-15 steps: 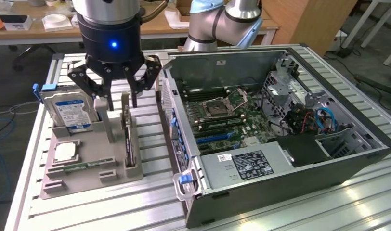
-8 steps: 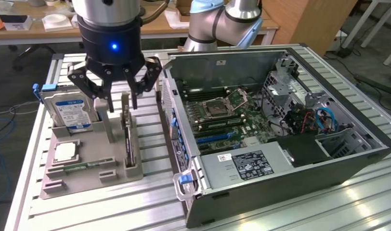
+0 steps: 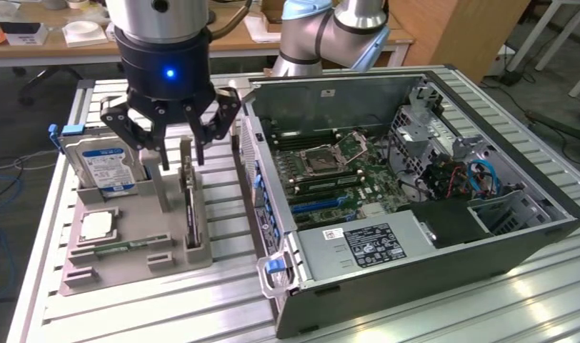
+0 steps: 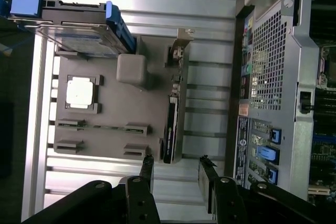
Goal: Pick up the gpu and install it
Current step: 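Pick up the gpu and move the gpu toward the slot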
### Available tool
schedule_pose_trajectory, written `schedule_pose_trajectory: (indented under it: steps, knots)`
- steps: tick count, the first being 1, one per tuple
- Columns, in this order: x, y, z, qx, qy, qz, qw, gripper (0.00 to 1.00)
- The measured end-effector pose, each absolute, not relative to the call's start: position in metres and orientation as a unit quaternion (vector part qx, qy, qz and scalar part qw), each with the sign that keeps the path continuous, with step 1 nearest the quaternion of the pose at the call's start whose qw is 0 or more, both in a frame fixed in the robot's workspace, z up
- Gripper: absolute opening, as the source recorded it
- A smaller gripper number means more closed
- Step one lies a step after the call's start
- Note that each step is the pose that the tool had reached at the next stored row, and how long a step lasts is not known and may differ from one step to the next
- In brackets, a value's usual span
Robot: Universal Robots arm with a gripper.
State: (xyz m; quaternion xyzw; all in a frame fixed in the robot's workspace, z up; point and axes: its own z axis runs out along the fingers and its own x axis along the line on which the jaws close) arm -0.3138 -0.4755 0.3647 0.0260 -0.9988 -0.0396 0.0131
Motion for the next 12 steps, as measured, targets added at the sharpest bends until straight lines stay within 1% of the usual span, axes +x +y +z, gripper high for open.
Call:
schedule_pose_trajectory:
  steps: [12]
  knots:
    - [-0.3138,-0.4807,0.3621,0.028,-0.999,-0.040,0.013,0.47]
